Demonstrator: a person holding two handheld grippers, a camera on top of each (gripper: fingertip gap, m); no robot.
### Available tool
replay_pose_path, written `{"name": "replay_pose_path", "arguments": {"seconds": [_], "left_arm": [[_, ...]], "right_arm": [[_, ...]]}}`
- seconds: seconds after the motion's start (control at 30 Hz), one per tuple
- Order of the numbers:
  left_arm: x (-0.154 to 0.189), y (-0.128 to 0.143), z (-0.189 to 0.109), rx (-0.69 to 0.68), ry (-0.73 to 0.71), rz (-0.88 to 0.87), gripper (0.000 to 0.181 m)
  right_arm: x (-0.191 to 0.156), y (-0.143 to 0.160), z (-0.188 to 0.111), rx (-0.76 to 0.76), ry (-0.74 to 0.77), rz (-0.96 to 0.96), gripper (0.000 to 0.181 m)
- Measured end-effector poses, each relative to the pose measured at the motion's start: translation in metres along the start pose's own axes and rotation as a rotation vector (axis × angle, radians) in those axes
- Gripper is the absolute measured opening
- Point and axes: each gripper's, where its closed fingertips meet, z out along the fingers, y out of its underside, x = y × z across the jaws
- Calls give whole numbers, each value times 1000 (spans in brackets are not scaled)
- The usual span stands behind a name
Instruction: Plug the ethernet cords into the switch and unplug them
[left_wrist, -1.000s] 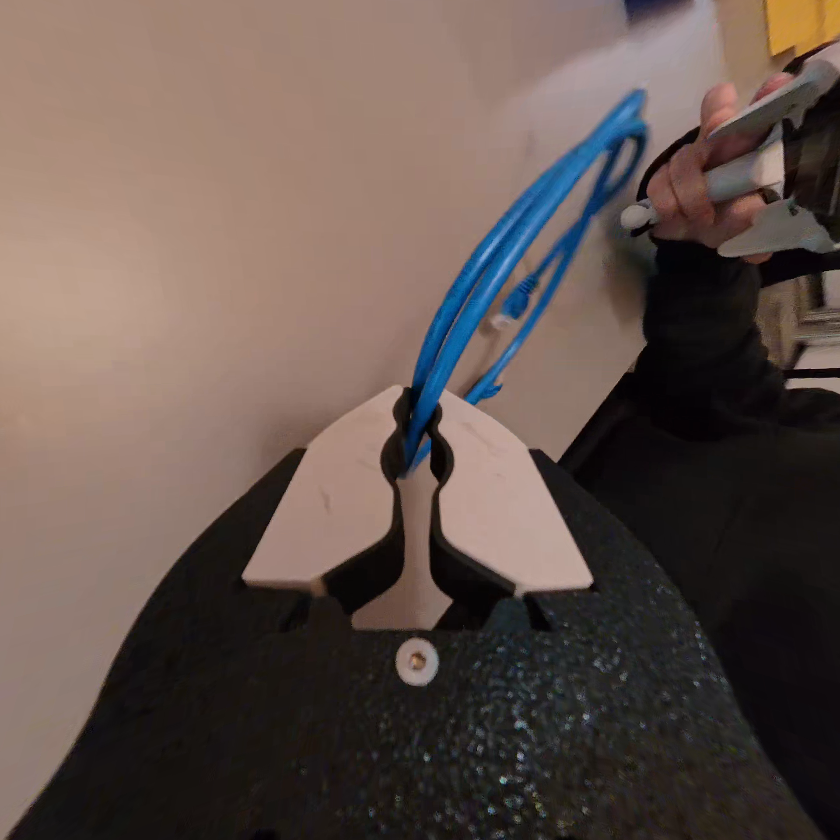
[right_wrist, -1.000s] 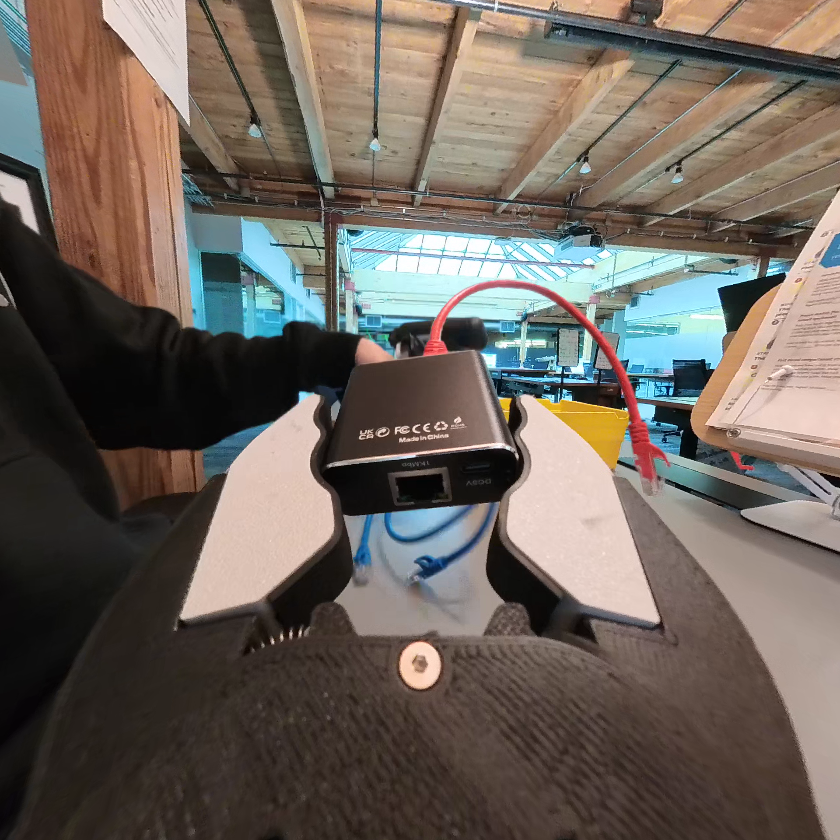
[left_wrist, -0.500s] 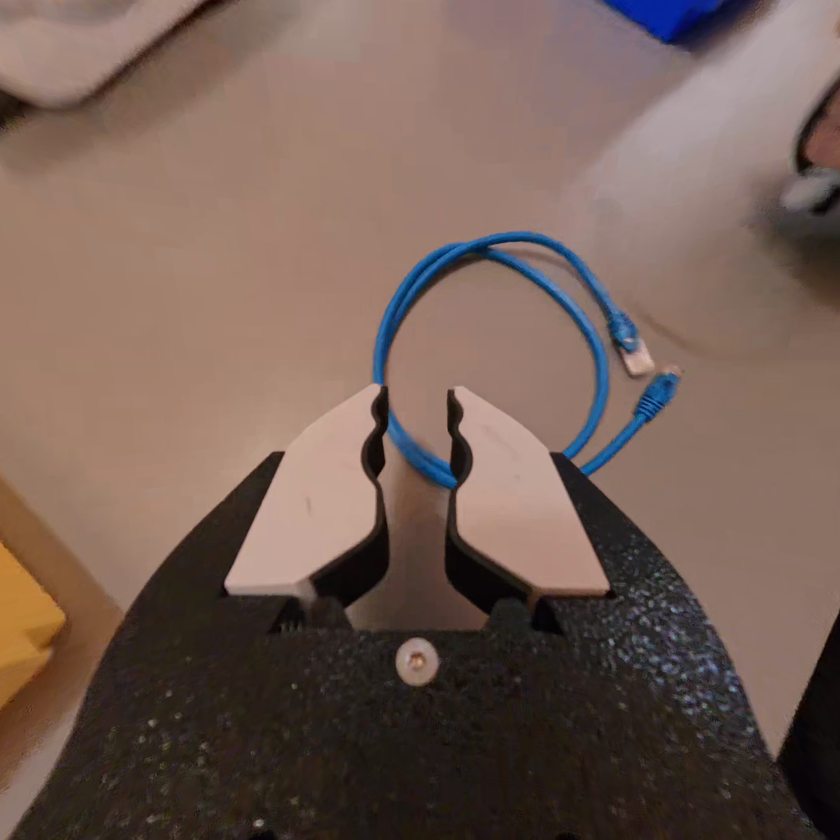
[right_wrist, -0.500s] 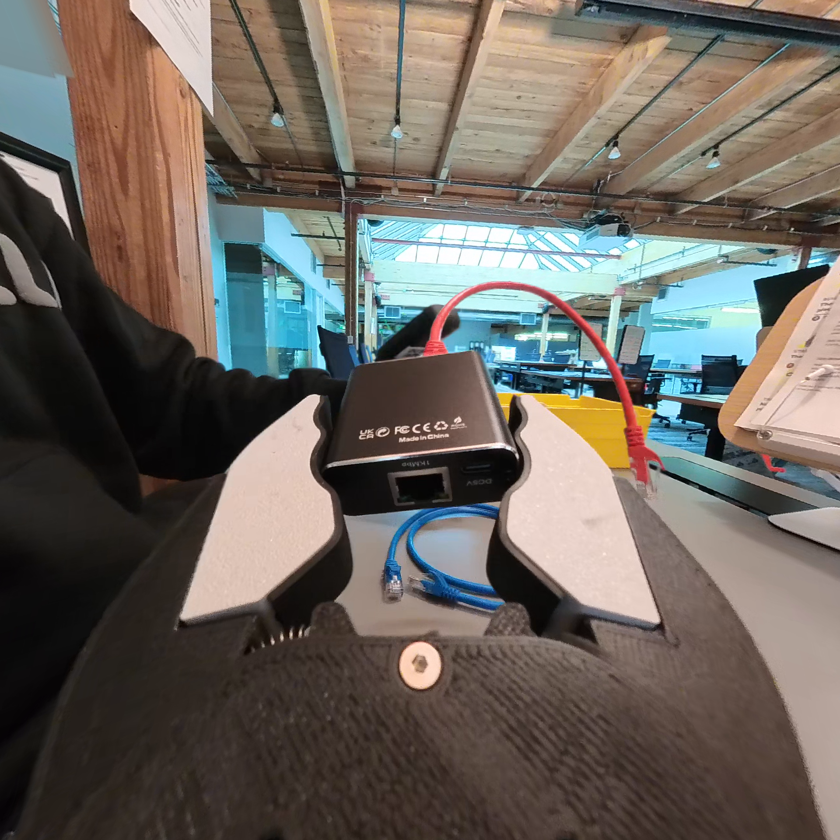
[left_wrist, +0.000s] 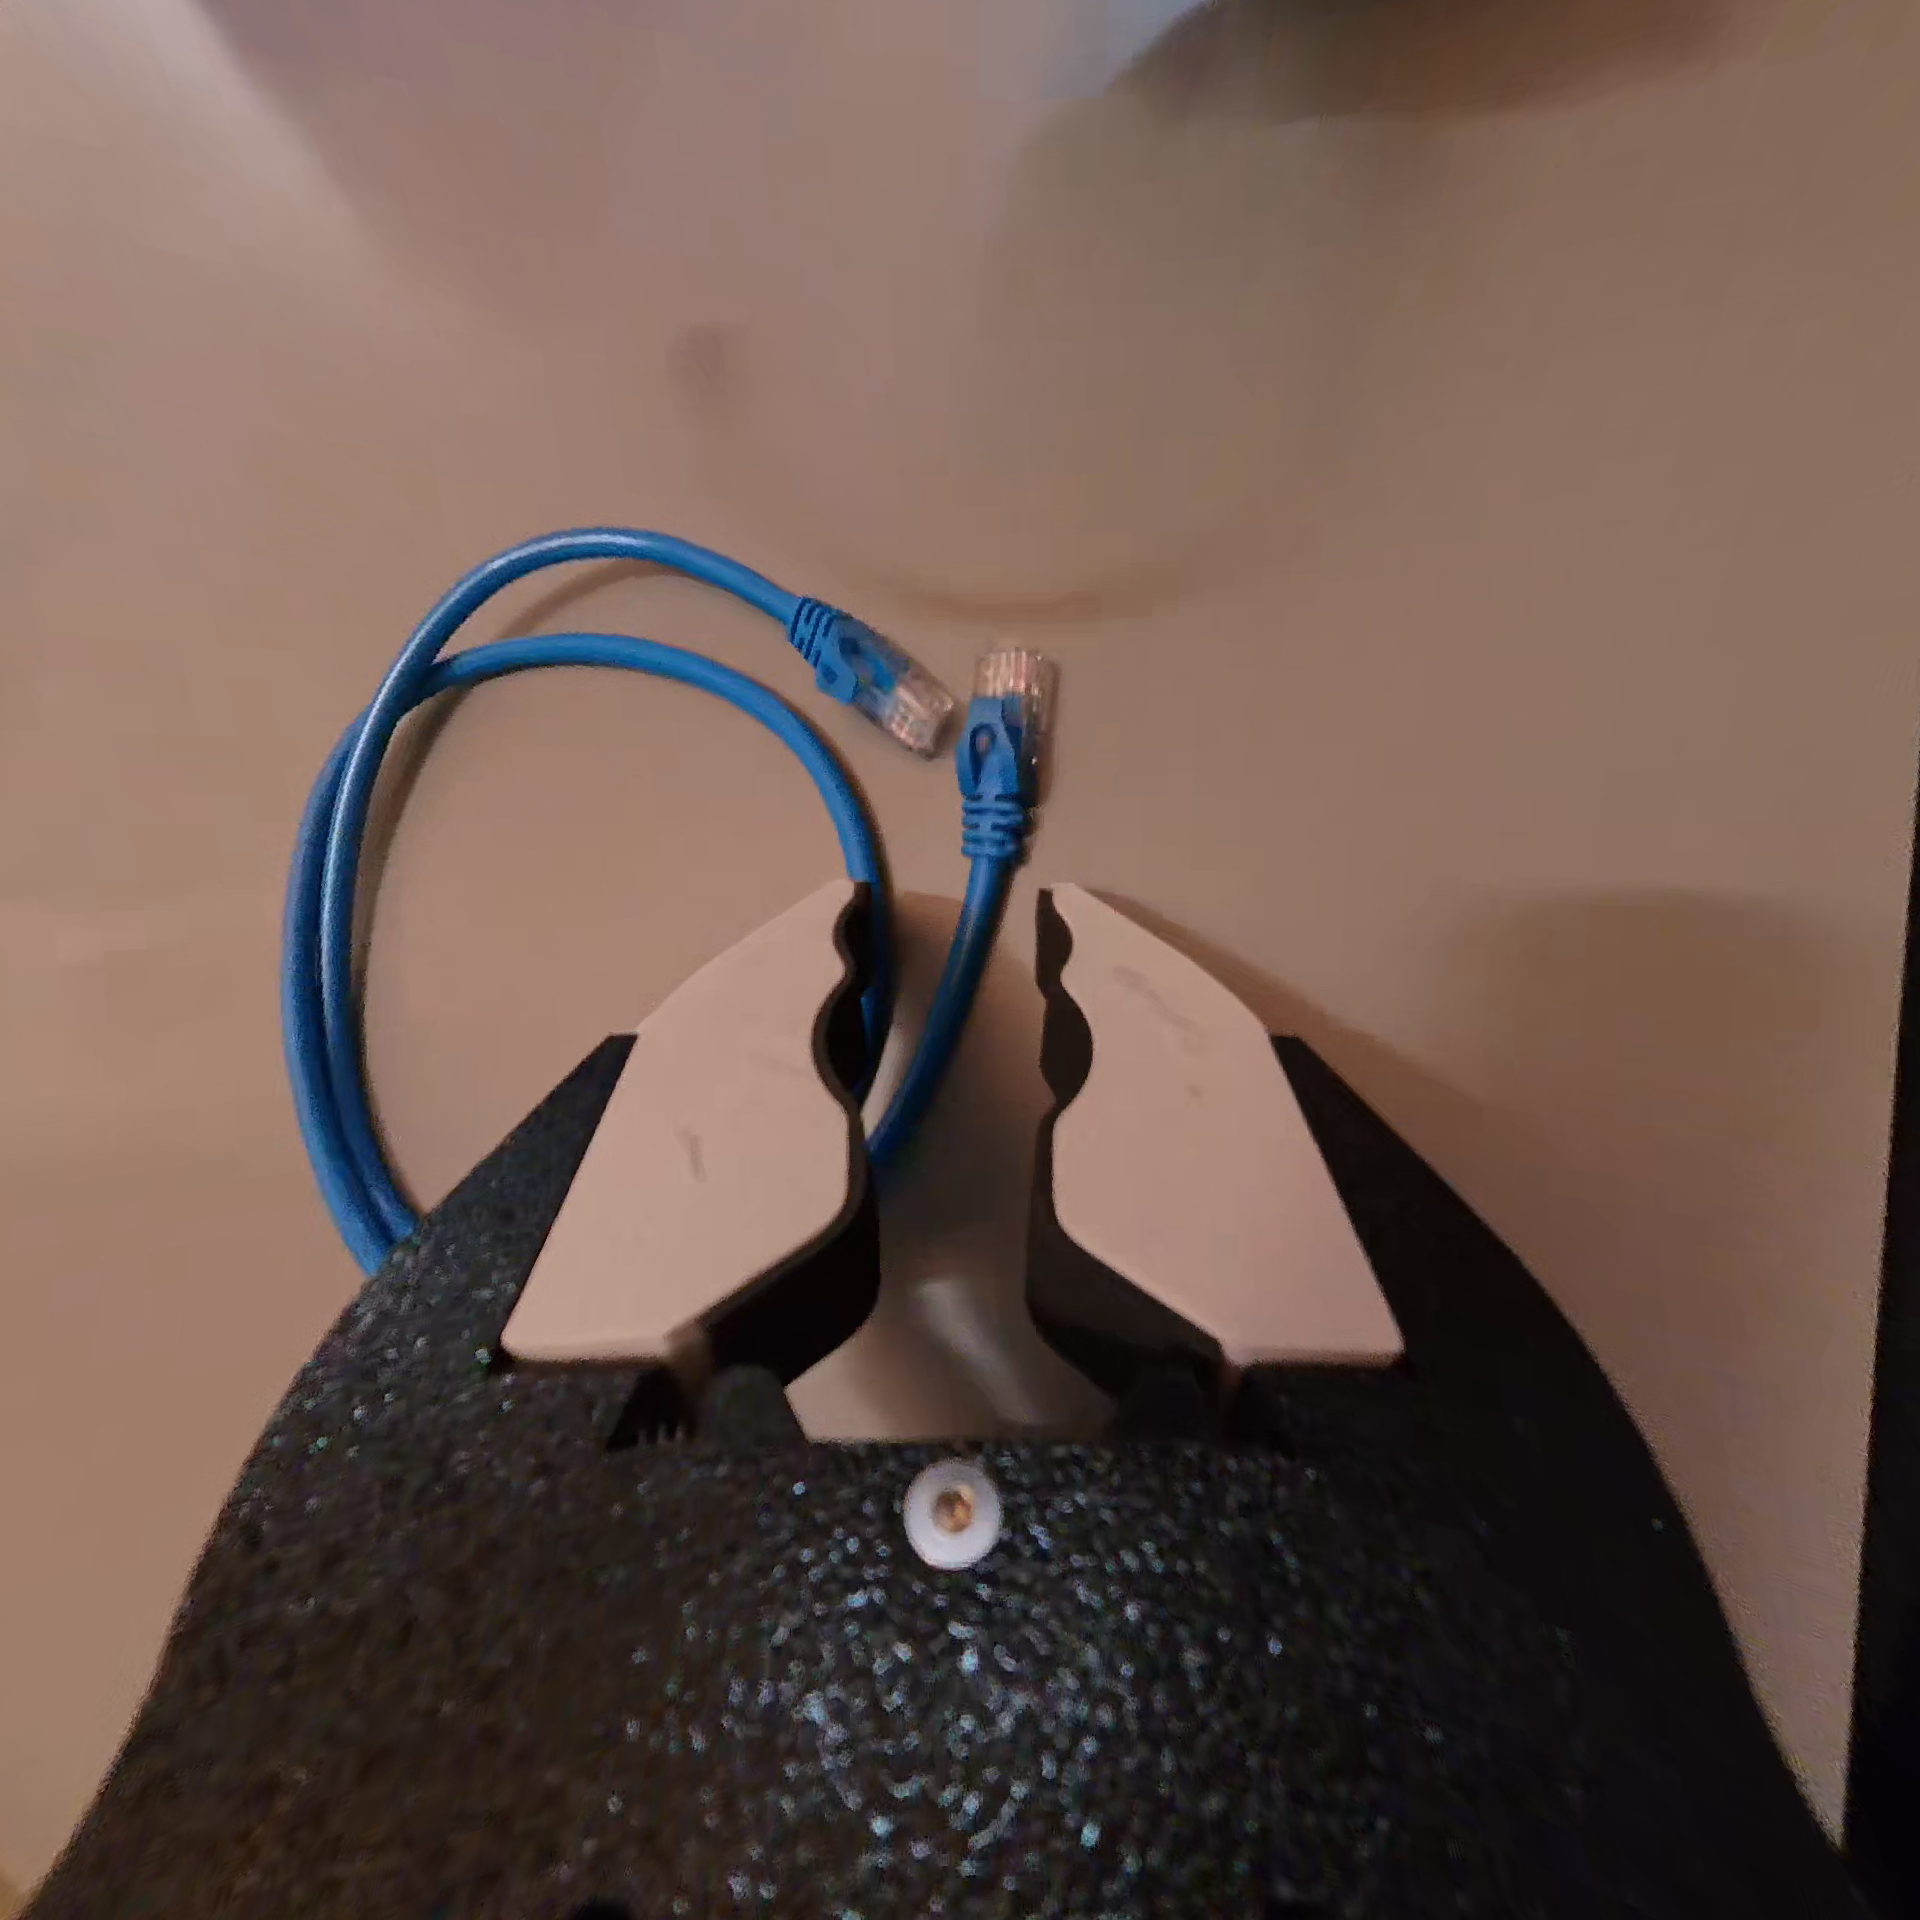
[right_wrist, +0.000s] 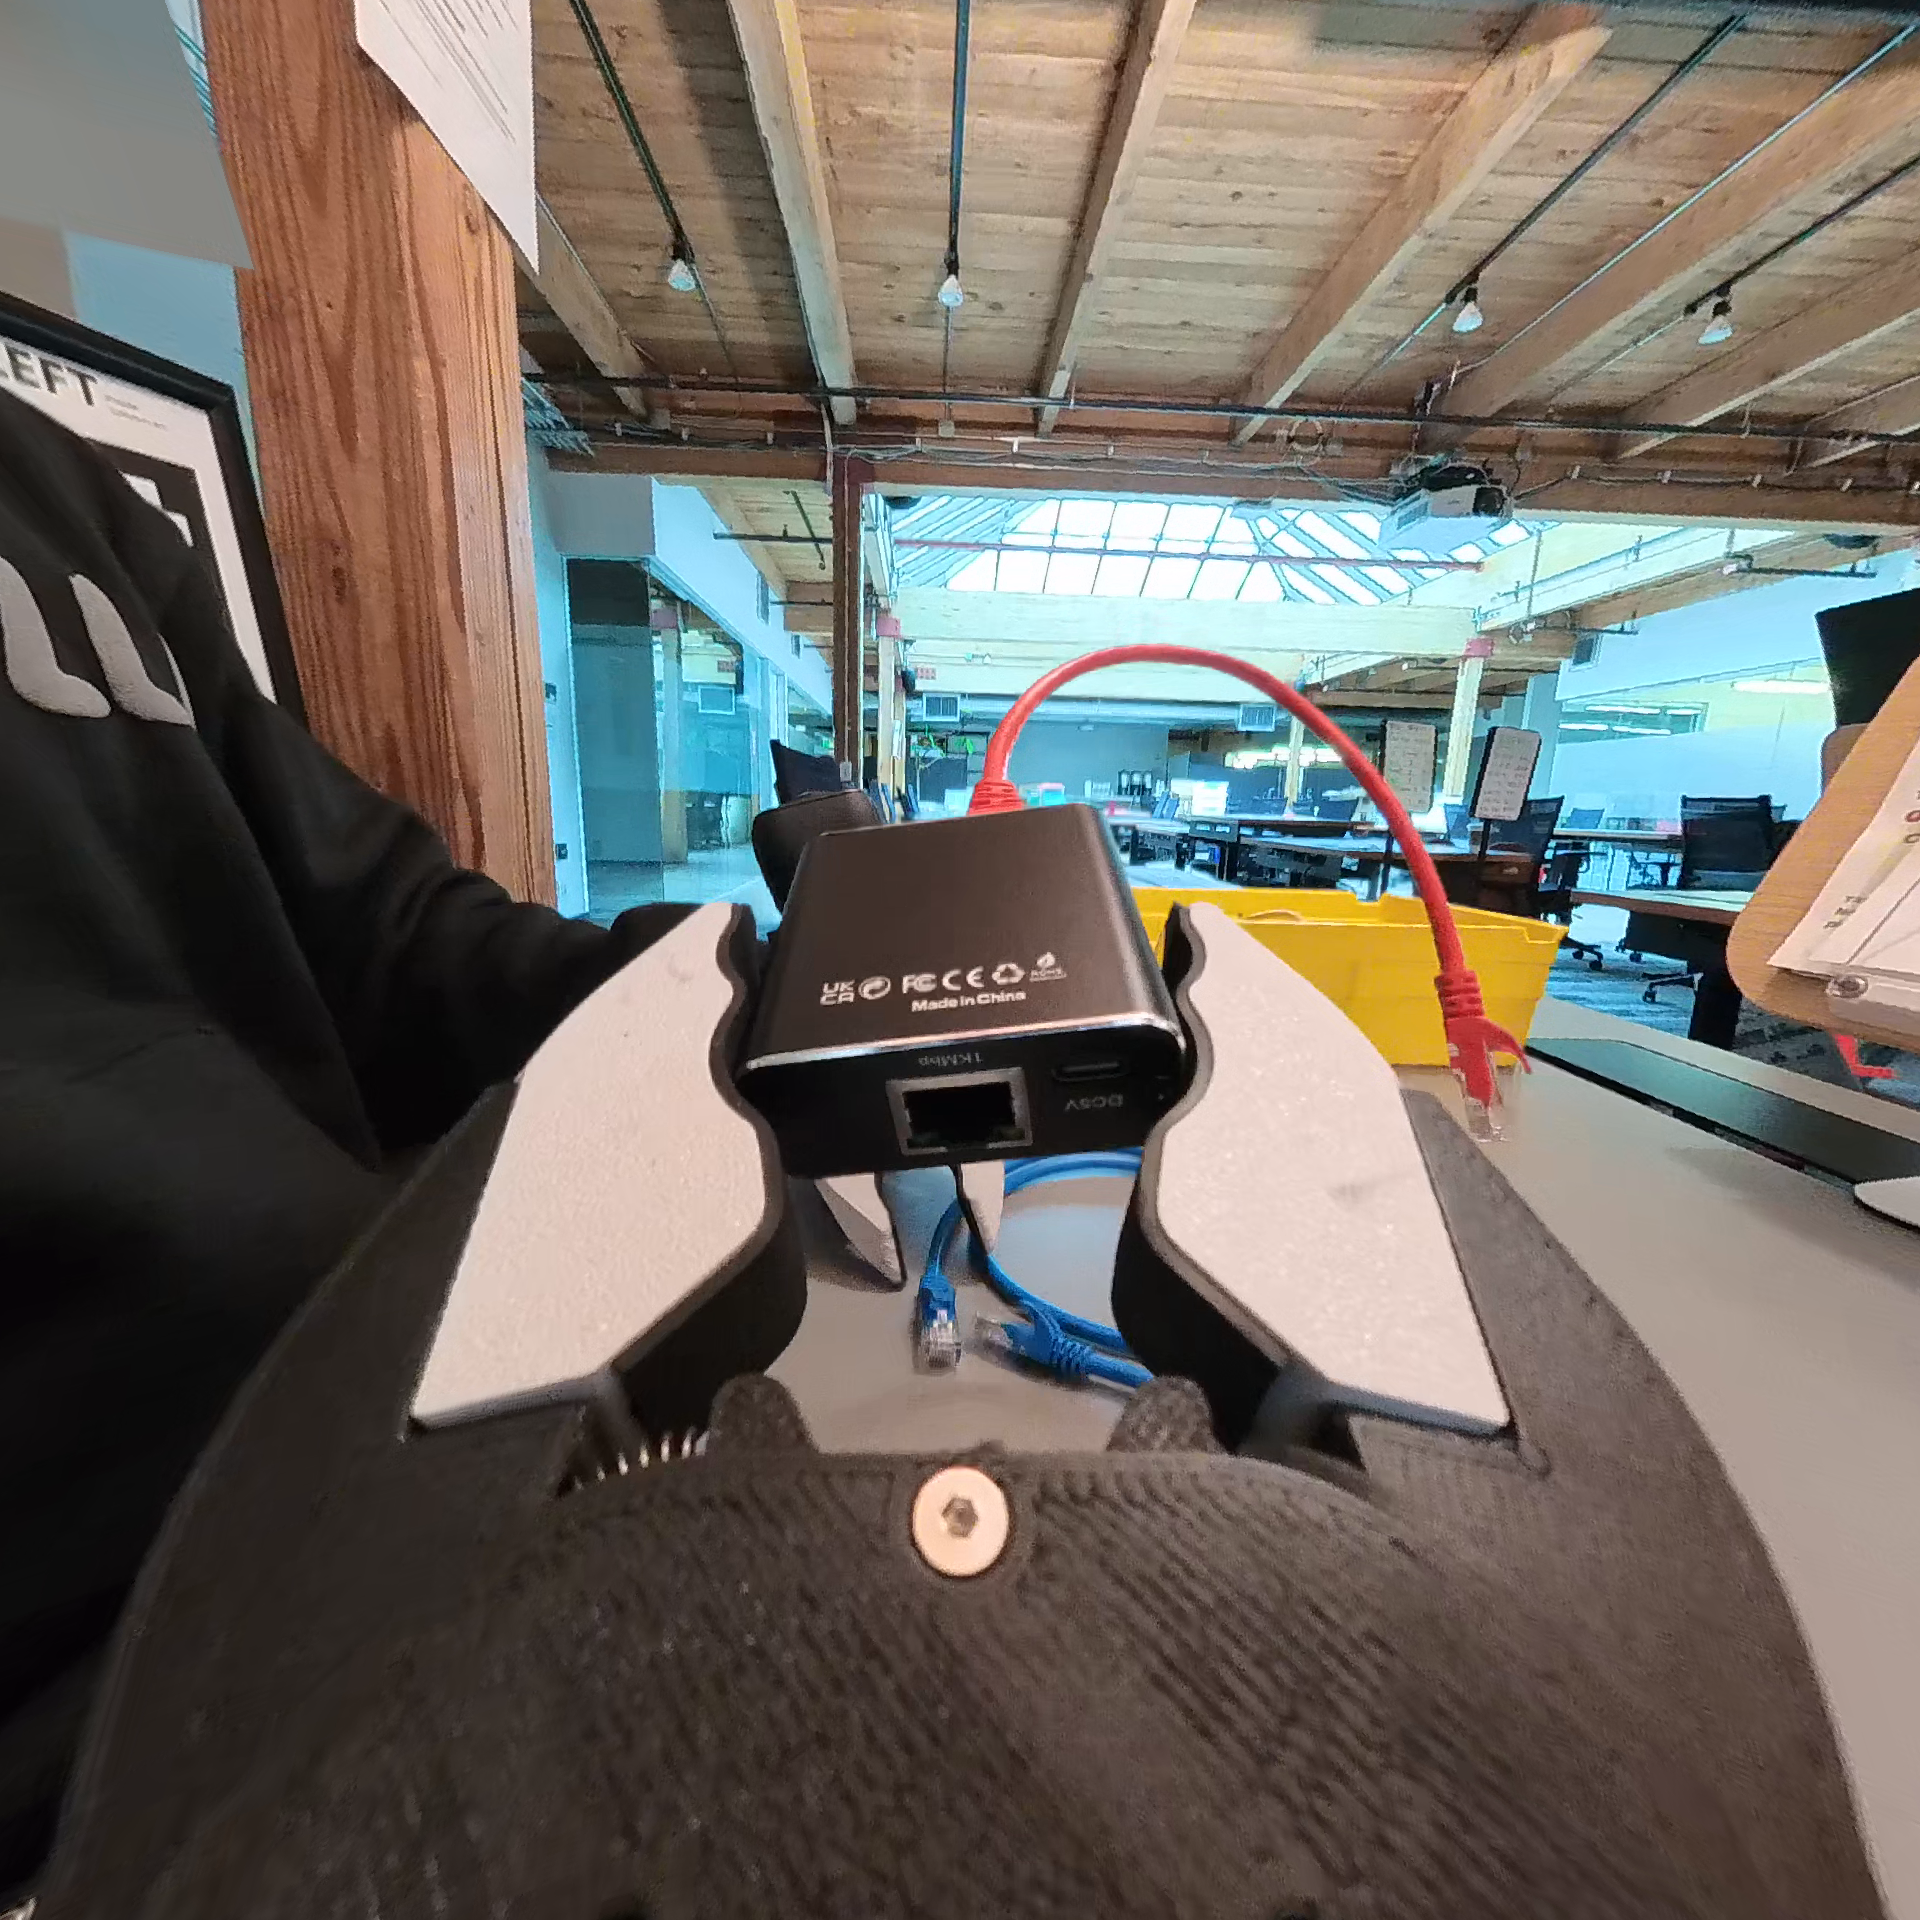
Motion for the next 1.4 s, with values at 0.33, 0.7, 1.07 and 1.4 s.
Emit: {"name": "replay_pose_path", "arguments": {"seconds": [0.33, 0.7, 1.07, 1.4], "left_arm": [[6, -5, 7, -9, 50, -53, 7], [15, -24, -1, 31, 93, -165, 4], [-19, -124, -123, 558, 589, -856, 5], [-155, -16, -93, 454, 192, -1108, 2]], "right_arm": [[-2, 1, 1, -10, -11, -2, 74], [-4, 1, 1, -3, -30, 12, 74], [-4, -28, -13, 170, -40, 37, 74], [-3, -30, -14, 180, -44, 40, 74]]}}
